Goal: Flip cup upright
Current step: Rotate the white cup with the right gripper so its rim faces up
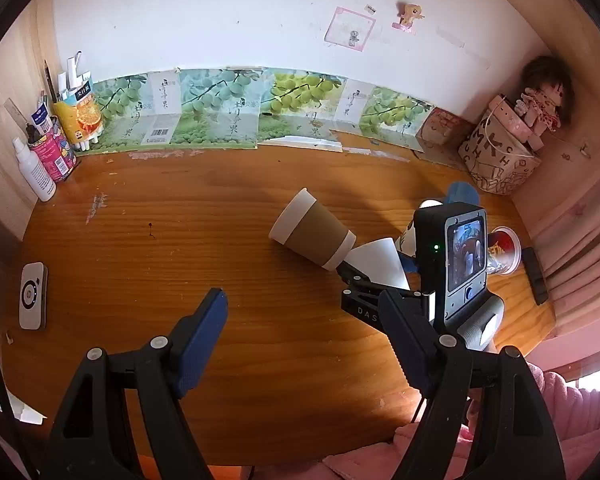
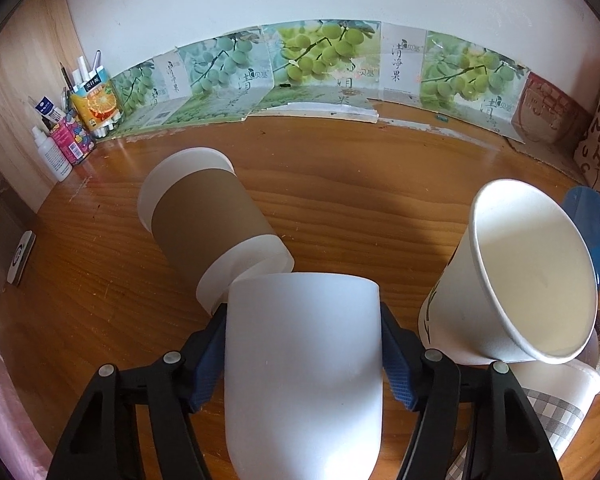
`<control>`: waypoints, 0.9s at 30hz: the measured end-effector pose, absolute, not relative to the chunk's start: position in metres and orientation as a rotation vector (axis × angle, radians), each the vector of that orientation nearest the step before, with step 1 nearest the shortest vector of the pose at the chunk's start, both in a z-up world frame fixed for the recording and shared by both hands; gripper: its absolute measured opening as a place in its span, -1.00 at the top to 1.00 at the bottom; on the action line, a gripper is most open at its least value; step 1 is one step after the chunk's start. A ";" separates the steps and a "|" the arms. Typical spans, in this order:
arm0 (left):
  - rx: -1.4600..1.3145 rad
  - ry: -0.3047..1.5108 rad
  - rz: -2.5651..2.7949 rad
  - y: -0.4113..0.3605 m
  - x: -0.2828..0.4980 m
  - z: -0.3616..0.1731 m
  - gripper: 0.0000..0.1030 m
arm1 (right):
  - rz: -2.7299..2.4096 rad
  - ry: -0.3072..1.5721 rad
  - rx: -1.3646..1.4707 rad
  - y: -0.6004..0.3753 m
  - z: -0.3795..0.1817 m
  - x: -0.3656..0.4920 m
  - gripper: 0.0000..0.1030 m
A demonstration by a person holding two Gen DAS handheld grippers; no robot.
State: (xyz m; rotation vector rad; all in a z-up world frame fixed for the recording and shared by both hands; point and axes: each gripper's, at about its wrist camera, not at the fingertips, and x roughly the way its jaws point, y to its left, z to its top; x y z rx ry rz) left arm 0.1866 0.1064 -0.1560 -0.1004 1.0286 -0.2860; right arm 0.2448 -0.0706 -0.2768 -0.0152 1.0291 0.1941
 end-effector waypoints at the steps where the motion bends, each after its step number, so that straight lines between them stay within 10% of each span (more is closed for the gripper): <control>1: -0.099 1.025 -0.286 0.108 0.185 -0.155 -0.57 | 0.192 1.019 -0.017 -0.070 -0.275 0.243 -0.34; 27: 0.029 0.922 -0.505 0.133 0.150 -0.131 -0.57 | 0.007 0.809 -0.036 -0.041 -0.229 0.154 -0.32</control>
